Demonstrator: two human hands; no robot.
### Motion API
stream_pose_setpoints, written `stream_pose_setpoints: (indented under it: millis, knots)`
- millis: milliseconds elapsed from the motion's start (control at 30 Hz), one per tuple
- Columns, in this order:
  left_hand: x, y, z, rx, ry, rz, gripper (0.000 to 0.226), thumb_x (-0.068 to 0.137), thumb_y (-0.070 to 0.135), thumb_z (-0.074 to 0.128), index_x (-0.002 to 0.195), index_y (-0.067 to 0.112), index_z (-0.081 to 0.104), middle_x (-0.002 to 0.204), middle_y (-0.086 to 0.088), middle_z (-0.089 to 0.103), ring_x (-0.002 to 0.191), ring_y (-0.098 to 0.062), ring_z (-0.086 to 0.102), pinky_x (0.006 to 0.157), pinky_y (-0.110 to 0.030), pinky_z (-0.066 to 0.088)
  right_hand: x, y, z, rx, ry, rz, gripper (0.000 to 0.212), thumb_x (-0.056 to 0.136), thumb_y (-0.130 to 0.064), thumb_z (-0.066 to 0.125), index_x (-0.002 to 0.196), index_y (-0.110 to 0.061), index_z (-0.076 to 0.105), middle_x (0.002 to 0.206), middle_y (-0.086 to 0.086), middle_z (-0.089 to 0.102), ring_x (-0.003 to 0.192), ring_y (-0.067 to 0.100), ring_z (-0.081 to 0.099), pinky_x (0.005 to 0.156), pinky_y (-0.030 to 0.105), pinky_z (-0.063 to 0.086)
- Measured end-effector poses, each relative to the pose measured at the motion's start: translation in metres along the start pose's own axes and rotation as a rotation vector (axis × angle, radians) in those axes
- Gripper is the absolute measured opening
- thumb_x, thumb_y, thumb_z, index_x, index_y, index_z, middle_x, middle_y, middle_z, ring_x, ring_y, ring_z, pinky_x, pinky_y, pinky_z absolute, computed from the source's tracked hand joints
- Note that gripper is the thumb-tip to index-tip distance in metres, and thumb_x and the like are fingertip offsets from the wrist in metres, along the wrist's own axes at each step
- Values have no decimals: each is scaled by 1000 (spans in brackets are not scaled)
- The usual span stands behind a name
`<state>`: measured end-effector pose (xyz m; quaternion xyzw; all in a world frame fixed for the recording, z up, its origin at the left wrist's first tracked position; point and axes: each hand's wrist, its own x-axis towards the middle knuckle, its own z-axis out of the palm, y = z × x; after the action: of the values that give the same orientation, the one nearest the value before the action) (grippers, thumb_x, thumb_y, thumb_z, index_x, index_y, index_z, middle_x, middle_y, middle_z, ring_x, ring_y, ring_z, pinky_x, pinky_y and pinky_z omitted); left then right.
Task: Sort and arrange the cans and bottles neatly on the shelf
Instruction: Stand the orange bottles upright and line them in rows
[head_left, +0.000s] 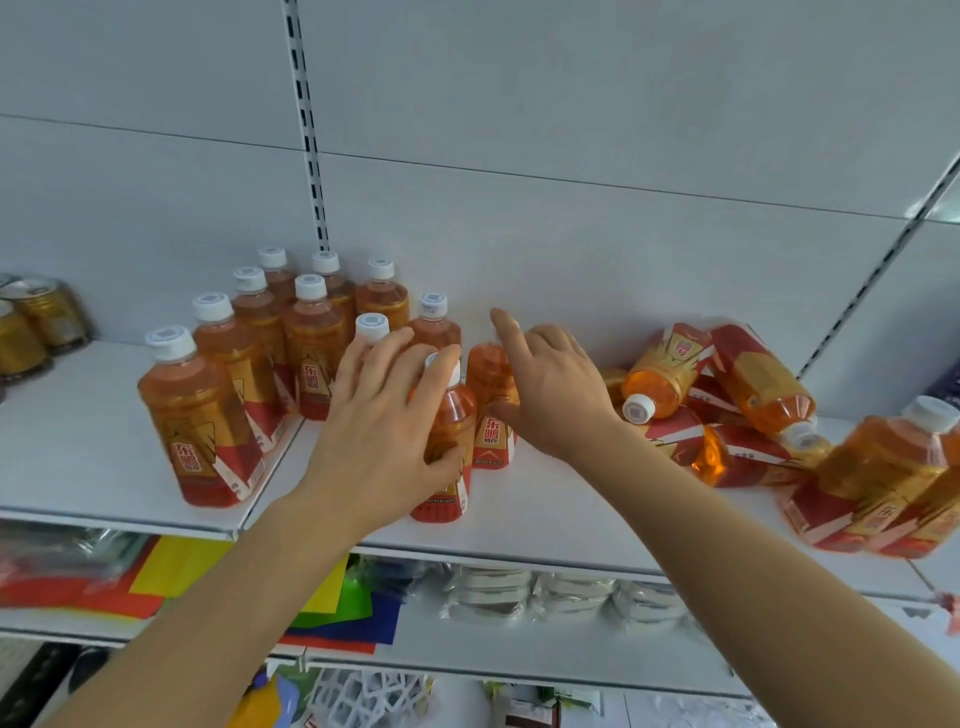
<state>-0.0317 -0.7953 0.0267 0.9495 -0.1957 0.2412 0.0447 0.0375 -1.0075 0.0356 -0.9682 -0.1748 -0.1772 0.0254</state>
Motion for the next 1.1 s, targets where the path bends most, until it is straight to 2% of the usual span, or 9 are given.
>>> stream_pose_setpoints:
  millis: [133,267,400,533,667,800,967,1033,1100]
  knots:
    - [0,6,-1,-30,61,17,83,90,56,53,161,17,33,164,-12,36,158,-34,21,125,-63,19,-7,4,1,-52,35,-35,110,91,-63,72,168,-25,2,155,8,54,153,35,37,129,48,25]
    - [8,21,0,-55,135,22,84,94,55,63,162,17,33,163,-13,37,158,-35,23,127,-61,16,-24,20,-7,-106,68,-16,105,96,-71,58,170,-25,0,169,9,36,159,34,24,131,51,20]
    - [23,45,5,-73,179,61,80,92,49,65,159,13,39,156,-16,45,152,-40,32,126,-60,17,-54,51,-25,-129,60,73,92,100,-69,49,169,-24,10,169,7,36,160,33,22,132,51,19]
    - [35,83,11,-80,212,104,72,95,43,66,155,9,45,152,-20,50,151,-42,34,122,-64,24,-87,89,-39,-158,81,123,79,103,-67,46,166,-24,27,165,6,43,158,32,27,131,51,19]
    - [56,117,18,-152,277,130,64,98,38,60,152,6,47,144,-21,55,144,-43,43,120,-61,31,-110,138,-47,-208,45,220,79,100,-69,42,165,-27,26,164,3,44,158,31,26,131,54,18]
    - [84,155,45,-223,176,113,66,100,46,53,153,8,44,138,-13,58,132,-38,50,111,-54,41,-116,184,-53,-330,-32,302,84,100,-69,45,166,-22,21,160,11,49,155,38,30,131,57,15]
    - [111,189,85,-231,-14,-30,86,95,62,58,161,16,27,148,-13,53,137,-35,47,115,-52,42,-104,209,-45,-471,-203,402,89,95,-75,52,157,-14,31,147,25,58,147,48,40,130,62,8]
    - [120,197,97,-214,-74,-84,91,95,67,56,162,18,20,150,-13,51,136,-35,49,113,-51,44,-98,212,-37,-480,-265,445,93,95,-74,52,160,-12,26,136,24,66,143,47,48,130,61,3]
    - [128,202,105,-195,-125,-137,92,95,70,54,162,20,17,149,-13,51,132,-36,53,107,-50,49,-94,213,-33,-477,-314,484,91,98,-64,57,162,-9,22,120,17,74,134,45,57,130,61,2]
